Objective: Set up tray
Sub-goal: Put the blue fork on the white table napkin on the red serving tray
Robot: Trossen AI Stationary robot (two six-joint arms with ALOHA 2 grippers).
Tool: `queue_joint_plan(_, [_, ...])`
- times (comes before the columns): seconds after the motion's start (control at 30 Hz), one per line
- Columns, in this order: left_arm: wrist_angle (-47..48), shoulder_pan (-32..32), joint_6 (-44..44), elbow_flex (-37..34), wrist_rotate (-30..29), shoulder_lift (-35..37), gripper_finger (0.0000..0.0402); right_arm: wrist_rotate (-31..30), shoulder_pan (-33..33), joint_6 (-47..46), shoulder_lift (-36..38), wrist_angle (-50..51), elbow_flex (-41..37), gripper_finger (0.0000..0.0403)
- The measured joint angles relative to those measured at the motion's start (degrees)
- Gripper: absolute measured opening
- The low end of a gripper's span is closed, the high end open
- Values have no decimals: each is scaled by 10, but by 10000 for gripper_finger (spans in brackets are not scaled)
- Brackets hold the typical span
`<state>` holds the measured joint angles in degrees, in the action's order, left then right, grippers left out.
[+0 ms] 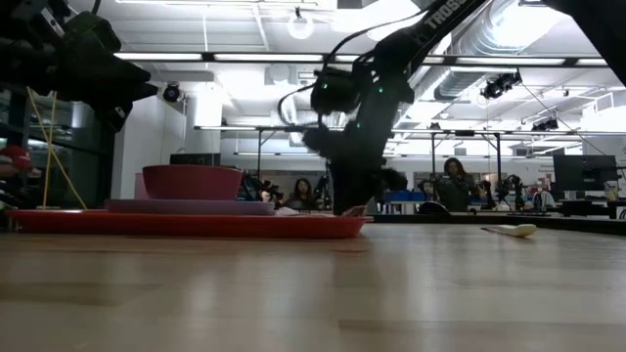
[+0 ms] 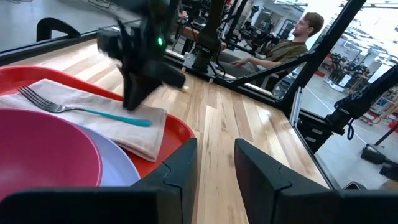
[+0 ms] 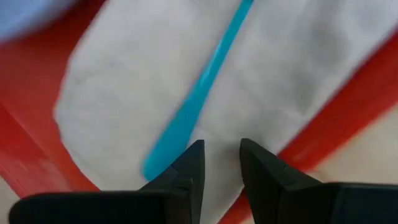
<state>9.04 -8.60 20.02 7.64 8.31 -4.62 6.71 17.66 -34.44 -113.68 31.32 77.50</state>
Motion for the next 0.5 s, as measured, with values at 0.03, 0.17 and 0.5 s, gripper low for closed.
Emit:
queue_joint_plan(0.03, [0, 0, 0, 0, 0, 0, 138, -5, 1, 0, 8, -1, 1, 82])
queue_joint_plan(0.17, [0, 0, 0, 0, 0, 0, 138, -12, 5, -1, 39, -8, 2, 82])
queue_joint_plan(0.5, [-8, 0, 0, 0, 0, 0, 138, -23, -7, -14, 45, -19, 3, 82])
